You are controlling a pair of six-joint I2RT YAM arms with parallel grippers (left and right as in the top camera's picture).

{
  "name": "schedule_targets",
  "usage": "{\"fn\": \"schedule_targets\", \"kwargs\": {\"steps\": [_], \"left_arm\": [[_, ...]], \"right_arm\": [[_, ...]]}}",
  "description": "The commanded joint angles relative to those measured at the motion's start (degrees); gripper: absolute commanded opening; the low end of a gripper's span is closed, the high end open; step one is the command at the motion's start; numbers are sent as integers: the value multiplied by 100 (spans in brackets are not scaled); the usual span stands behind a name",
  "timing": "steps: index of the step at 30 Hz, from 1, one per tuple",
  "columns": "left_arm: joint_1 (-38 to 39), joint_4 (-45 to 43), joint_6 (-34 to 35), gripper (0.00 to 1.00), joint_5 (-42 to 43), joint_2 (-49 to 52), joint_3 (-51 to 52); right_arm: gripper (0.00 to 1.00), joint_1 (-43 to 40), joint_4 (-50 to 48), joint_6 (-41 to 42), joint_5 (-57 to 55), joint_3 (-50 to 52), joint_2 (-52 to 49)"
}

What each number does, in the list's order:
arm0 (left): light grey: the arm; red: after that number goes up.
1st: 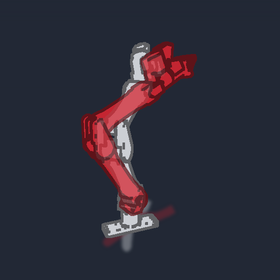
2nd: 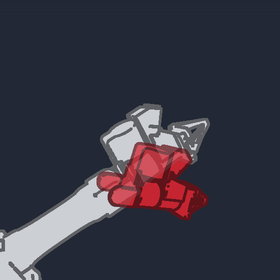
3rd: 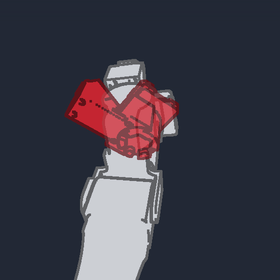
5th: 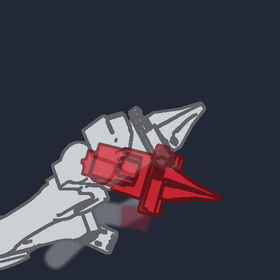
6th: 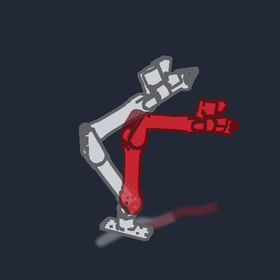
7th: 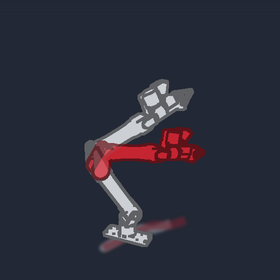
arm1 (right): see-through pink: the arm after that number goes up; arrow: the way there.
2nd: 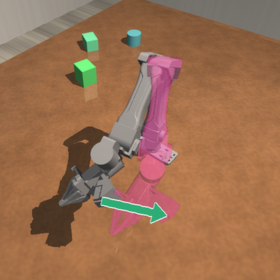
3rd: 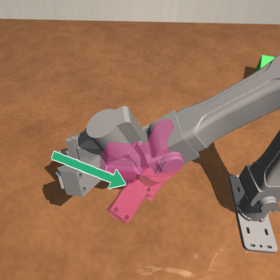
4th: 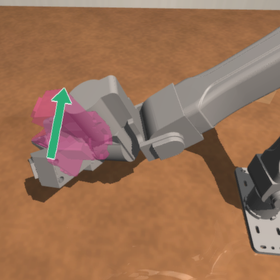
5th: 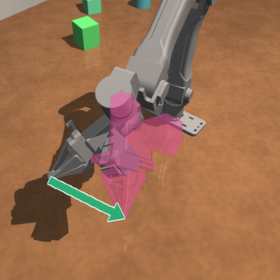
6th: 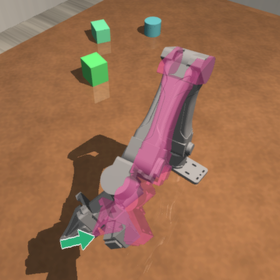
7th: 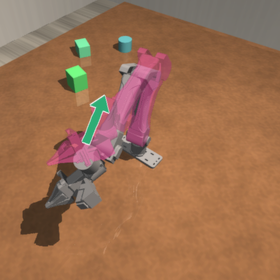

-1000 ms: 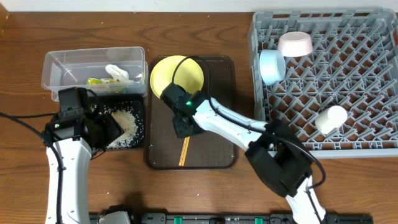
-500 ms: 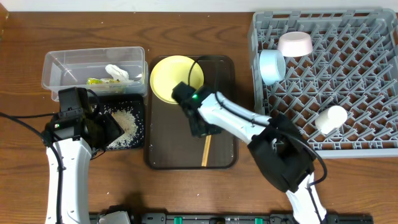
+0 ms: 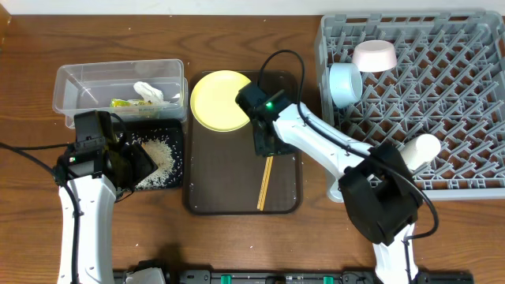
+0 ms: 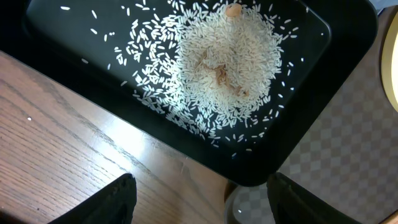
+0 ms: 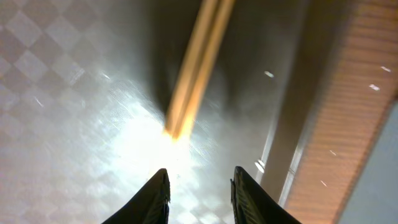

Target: Sort waste into correct bins and load items into the dishwasher rack

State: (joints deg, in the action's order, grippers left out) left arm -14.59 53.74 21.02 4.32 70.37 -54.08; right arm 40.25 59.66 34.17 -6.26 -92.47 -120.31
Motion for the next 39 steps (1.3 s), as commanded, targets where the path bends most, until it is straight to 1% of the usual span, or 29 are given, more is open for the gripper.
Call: {"fn": "schedule_targets", "kwargs": {"steps": [1, 7, 18, 24, 39], "left_arm": [[-24, 24, 33, 70, -28, 4, -35], [-24, 22, 33, 70, -28, 4, -35], [-24, 22, 33, 70, -28, 4, -35], [-24, 22, 33, 70, -28, 4, -35], [-24, 24, 33, 70, -28, 4, -35]], "right_arm": [[31, -11, 2, 195, -55, 37, 114], [31, 160, -44, 313, -63, 155, 111], [31, 271, -424, 483, -55, 688, 111], [32, 282, -656, 481, 177, 894, 111], [33, 334, -911, 479, 374, 898, 111]]}}
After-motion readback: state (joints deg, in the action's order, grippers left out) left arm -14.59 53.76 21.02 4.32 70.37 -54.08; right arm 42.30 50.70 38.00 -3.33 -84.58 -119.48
